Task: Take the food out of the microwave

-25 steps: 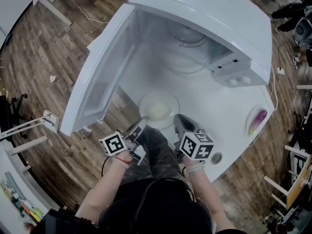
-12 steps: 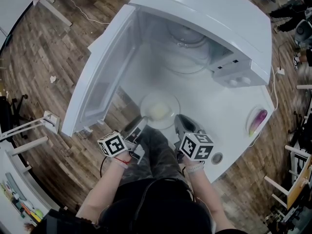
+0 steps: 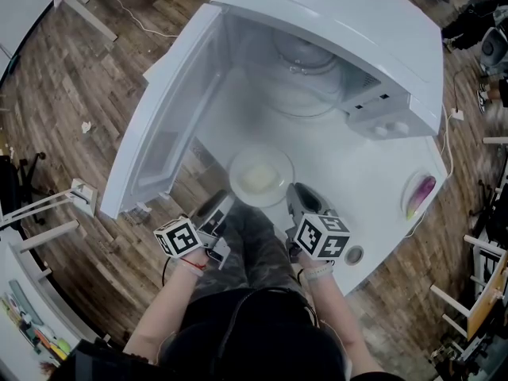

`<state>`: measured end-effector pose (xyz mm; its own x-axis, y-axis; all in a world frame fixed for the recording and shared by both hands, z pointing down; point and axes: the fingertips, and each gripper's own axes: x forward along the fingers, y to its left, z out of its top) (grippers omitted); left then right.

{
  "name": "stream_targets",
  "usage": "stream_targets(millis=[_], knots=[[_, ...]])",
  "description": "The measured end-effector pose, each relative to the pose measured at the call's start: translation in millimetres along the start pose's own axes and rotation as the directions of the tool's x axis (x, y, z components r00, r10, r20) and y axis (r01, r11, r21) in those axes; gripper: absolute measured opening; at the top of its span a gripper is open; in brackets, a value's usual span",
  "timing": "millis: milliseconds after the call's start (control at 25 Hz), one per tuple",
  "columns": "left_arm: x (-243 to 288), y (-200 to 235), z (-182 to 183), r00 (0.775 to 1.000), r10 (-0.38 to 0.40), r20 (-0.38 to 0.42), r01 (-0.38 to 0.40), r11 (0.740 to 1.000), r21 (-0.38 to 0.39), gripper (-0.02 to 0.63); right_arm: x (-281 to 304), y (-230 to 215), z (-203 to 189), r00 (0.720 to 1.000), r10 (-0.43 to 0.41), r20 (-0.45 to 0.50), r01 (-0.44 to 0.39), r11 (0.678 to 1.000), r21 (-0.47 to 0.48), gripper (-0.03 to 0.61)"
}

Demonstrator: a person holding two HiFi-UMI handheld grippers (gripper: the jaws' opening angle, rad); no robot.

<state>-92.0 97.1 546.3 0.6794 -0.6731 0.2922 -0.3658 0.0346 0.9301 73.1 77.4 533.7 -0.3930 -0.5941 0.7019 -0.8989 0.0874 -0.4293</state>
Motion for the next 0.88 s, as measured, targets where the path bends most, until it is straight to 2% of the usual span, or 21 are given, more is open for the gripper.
stream_targets(millis=[160, 320, 520, 720, 880], knots=[[-9, 4, 0, 0.999, 0.034, 0.001, -0.034, 0.999, -0.042, 0.202, -4, -3, 0, 1.000, -0.007, 0.014, 0.007, 1.000, 0.009, 0.064], [-6, -14, 2, 0.999, -0.035, -0.012, 0.035, 0.999, -0.010, 0.201, -9, -6, 1, 1.000, -0.006, 0.028, 0.005, 1.000, 0.012, 0.064], [-8, -24, -3, 0.997, -0.063, -0.044, 0.062, 0.998, -0.026, 0.201, -17, -3, 4, 0.999, -0.001, 0.053, 0.001, 1.000, 0.001, 0.064], [-4, -52, -9, 0.984, -0.134, -0.118, 0.143, 0.987, 0.070, 0.201, -24, 5, 8, 0.996, 0.037, 0.085, -0.037, 0.999, -0.001, 0.063], [0, -78, -18, 0.960, -0.201, -0.195, 0.233, 0.959, 0.159, 0.196, -30, 12, 9, 0.992, 0.072, 0.104, -0.072, 0.997, -0.004, 0.034]])
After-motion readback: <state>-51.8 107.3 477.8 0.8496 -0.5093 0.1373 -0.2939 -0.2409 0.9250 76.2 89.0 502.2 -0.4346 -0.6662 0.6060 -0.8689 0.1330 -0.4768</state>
